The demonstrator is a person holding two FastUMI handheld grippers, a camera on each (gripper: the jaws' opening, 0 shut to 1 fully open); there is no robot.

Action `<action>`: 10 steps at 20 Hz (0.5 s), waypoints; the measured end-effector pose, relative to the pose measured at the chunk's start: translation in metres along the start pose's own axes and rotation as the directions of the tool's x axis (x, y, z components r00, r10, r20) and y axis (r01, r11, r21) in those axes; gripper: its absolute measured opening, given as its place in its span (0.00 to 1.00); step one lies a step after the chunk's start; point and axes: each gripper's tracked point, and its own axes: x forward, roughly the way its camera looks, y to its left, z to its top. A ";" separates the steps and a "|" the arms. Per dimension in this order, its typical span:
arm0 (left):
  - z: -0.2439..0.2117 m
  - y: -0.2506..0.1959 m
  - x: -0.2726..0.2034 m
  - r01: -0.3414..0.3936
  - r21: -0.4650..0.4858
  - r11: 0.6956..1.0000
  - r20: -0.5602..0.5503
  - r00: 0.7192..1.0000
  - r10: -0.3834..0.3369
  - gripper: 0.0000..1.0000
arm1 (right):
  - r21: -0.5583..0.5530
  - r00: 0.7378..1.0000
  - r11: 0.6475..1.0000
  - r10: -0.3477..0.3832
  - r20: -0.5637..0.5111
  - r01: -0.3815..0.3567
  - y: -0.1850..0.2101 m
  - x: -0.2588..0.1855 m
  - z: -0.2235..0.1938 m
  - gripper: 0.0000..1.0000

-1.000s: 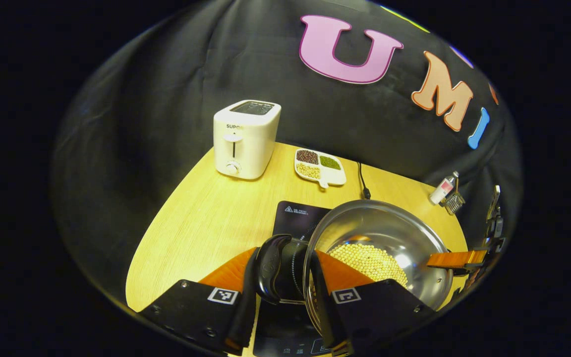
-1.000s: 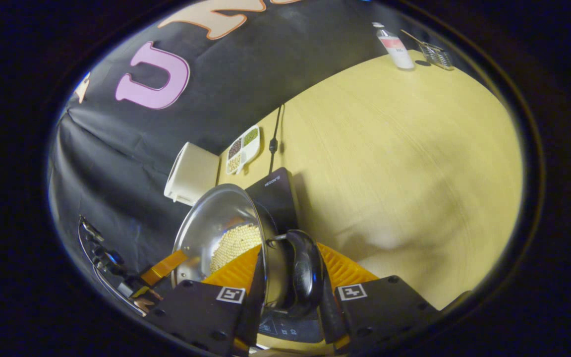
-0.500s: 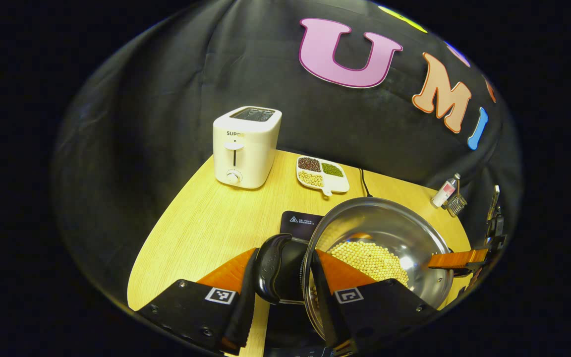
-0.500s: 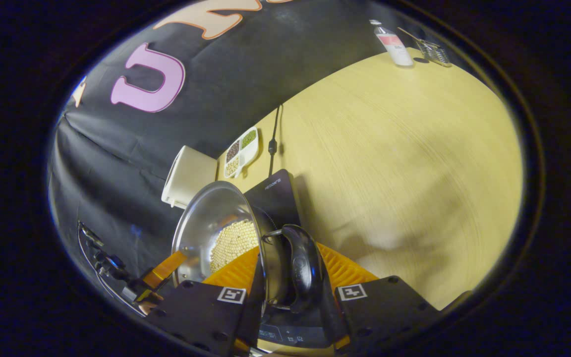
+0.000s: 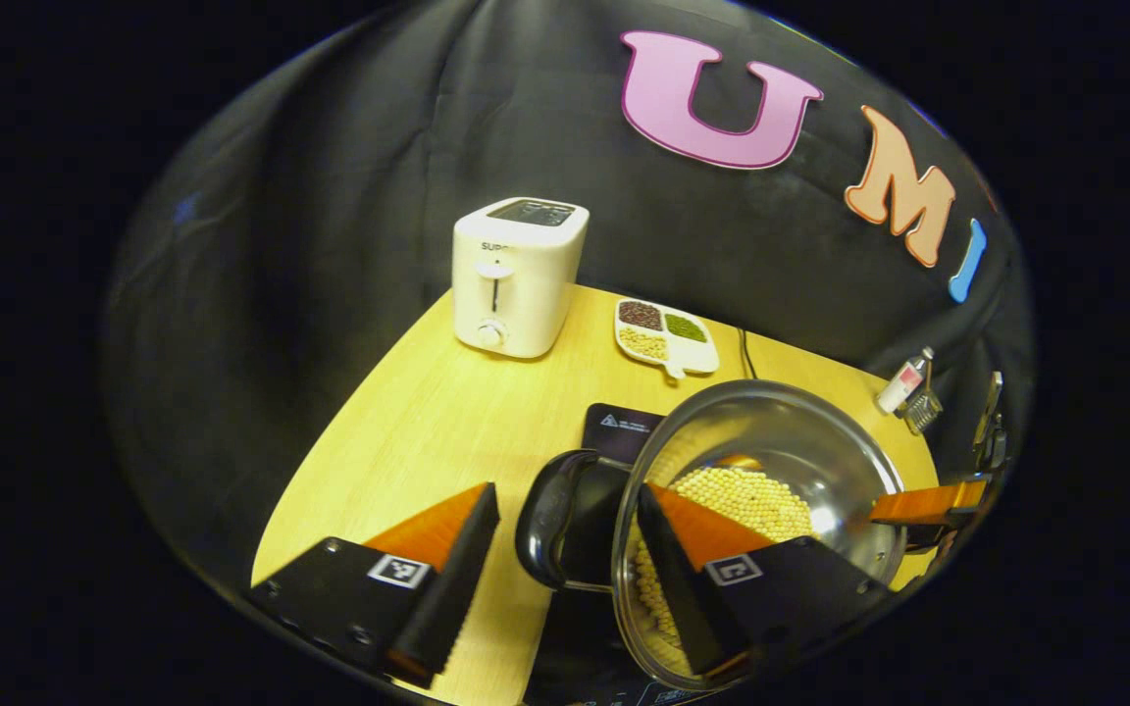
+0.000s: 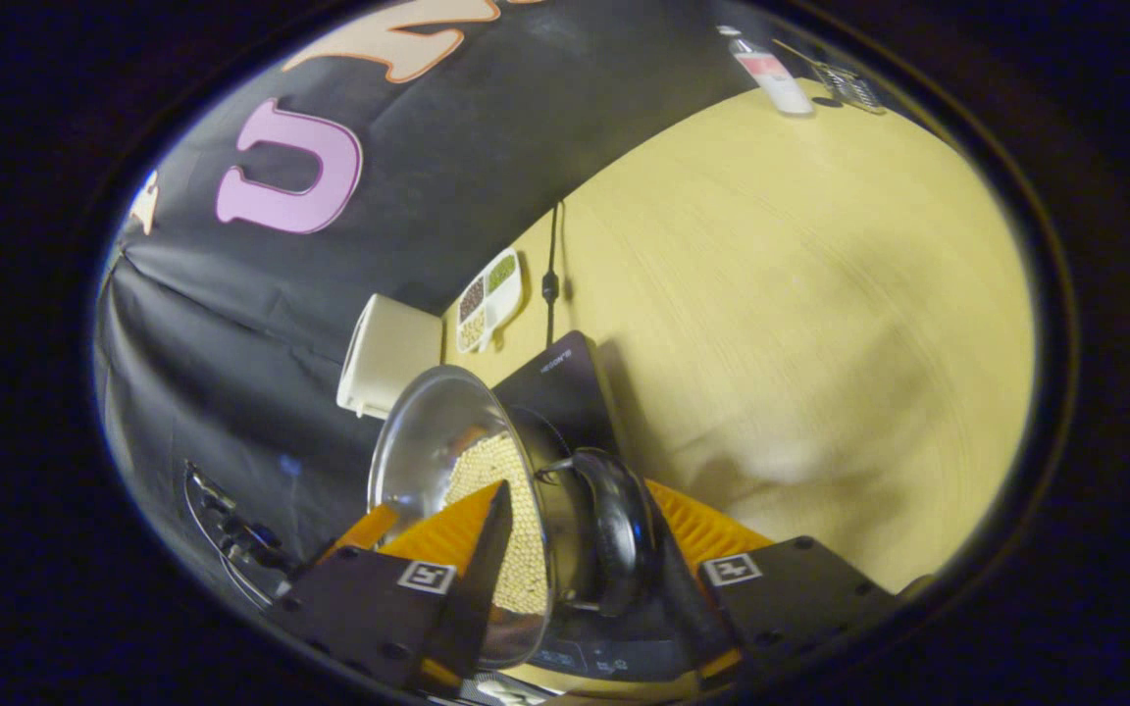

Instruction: First push the handle of the pot to place it horizontally, then grasp the pot with both hands and set it on the induction cooktop.

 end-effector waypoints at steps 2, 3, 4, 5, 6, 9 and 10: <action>0.001 0.001 -0.007 0.003 -0.027 1.000 0.019 1.000 -0.002 1.00 | -0.007 0.999 1.000 0.006 0.042 -0.006 0.000 -0.004 0.011 0.92; 0.004 0.001 -0.011 0.002 -0.040 0.999 0.036 0.999 0.000 1.00 | -0.016 0.998 1.000 0.004 0.062 -0.003 -0.002 -0.007 0.016 0.92; 0.007 0.003 -0.017 -0.001 -0.052 0.999 0.060 0.998 0.004 1.00 | -0.028 0.996 1.000 0.001 0.084 0.001 -0.006 -0.014 0.022 0.92; 0.010 0.005 -0.022 -0.006 -0.062 0.998 0.078 0.997 0.011 1.00 | -0.043 0.994 0.999 -0.002 0.108 0.007 -0.009 -0.020 0.029 0.92; 0.010 0.006 -0.027 -0.010 -0.072 0.997 0.088 0.996 0.017 0.99 | -0.058 0.991 0.998 -0.009 0.133 0.016 -0.013 -0.025 0.035 1.00; 0.011 0.009 -0.042 -0.024 -0.091 0.996 0.106 0.994 0.033 0.96 | -0.097 0.978 0.994 -0.035 0.204 0.056 -0.026 -0.051 0.052 1.00; 0.012 0.009 -0.046 -0.032 -0.093 0.995 0.116 0.992 0.043 0.96 | -0.105 0.973 0.992 -0.042 0.228 0.067 -0.029 -0.060 0.055 0.92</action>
